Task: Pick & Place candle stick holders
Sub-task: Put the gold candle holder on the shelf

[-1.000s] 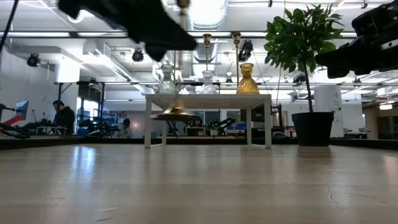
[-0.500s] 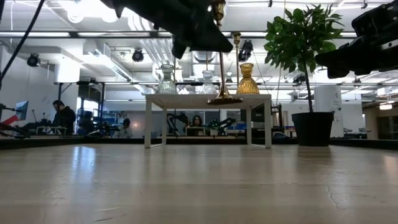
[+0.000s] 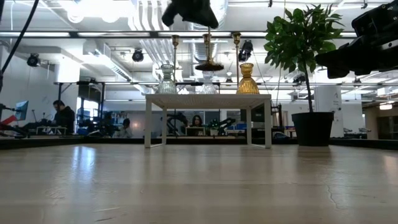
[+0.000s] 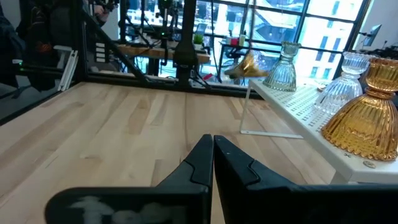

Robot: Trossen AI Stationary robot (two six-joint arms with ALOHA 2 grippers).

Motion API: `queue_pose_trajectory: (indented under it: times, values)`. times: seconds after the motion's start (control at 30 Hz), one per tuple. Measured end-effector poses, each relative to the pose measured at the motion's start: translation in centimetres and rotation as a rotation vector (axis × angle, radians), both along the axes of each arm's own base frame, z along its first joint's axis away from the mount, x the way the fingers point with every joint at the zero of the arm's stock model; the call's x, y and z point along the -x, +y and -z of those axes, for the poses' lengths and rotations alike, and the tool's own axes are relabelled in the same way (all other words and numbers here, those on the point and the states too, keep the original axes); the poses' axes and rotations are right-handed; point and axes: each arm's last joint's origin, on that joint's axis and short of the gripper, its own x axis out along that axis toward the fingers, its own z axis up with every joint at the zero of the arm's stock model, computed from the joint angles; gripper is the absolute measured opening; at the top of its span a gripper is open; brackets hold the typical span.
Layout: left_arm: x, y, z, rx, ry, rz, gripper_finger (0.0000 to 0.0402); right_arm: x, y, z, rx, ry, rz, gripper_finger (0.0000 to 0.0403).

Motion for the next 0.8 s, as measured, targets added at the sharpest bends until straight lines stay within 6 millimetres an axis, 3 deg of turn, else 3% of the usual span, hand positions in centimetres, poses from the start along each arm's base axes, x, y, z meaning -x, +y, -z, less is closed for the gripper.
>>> queue_pose_trajectory:
  times: [0.2, 0.6, 0.8]
  values:
    - [0.3, 1.7, -2.1, 0.009, -0.049, -0.114, 0.0018, 0.0, 0.0, 0.0, 0.000, 0.000, 0.000, 0.0009]
    - [0.6, 4.7, -0.7, 0.064, -0.069, -0.253, 0.0018, 0.0, 0.0, 0.0, 0.000, 0.000, 0.000, 0.0009]
    - [-0.8, 5.7, 0.3, 0.066, -0.054, -0.256, 0.0018, 0.0, 0.0, 0.0, 0.000, 0.000, 0.000, 0.0009]
